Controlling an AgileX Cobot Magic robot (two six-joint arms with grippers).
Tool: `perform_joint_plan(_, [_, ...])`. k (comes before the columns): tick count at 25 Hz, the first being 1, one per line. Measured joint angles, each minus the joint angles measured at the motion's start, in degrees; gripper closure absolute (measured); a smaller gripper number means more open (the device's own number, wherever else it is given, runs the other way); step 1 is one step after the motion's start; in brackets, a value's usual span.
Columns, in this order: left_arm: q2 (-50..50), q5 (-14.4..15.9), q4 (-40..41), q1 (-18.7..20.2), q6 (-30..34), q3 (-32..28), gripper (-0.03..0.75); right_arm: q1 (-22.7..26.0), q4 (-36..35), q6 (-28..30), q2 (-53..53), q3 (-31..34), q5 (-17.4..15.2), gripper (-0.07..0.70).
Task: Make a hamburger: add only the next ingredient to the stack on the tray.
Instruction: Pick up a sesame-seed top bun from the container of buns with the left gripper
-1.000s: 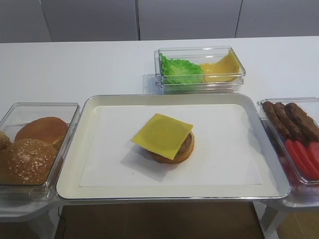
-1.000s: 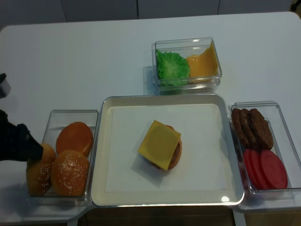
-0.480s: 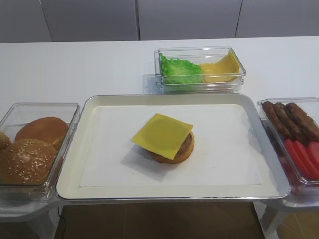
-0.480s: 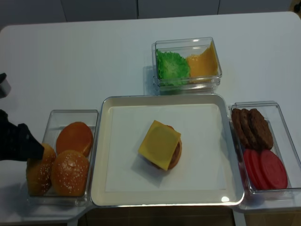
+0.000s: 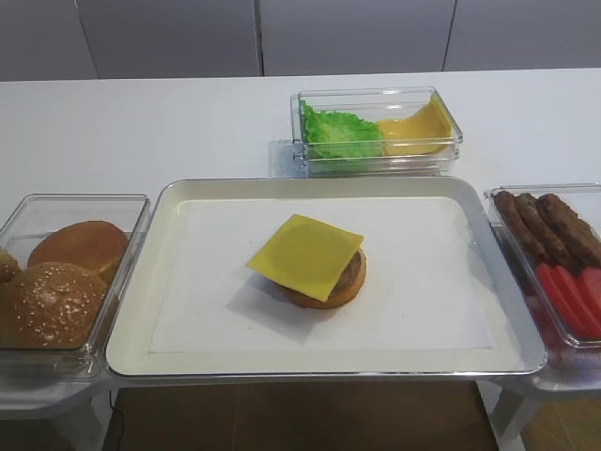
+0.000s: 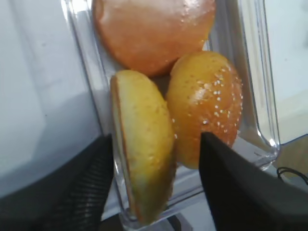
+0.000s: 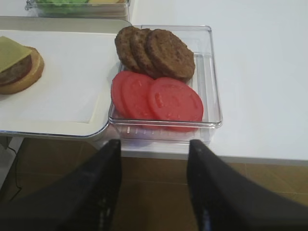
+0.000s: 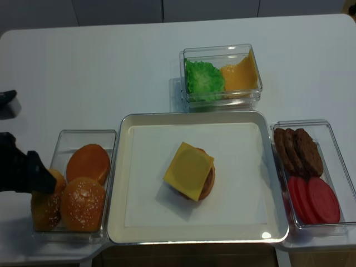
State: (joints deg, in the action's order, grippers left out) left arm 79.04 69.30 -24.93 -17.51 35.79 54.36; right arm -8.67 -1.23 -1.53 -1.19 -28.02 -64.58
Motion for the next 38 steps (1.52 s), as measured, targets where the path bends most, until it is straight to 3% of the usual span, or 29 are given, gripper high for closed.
perform_joint_plan(7, [0.0, 0.1, 1.7, 0.7, -0.4, 0.0, 0.316, 0.0, 0.0, 0.0, 0.0, 0.0, 0.0, 0.276])
perform_joint_plan(18, [0.0, 0.1, 2.2, 0.7, -1.1, 0.0, 0.531, 0.0, 0.0, 0.0, 0.0, 0.0, 0.0, 0.276])
perform_joint_plan(38, [-4.0, 0.2, 2.0, 0.7, -3.2, 0.0, 0.551, 0.0, 0.0, 0.0, 0.0, 0.0, 0.0, 0.276])
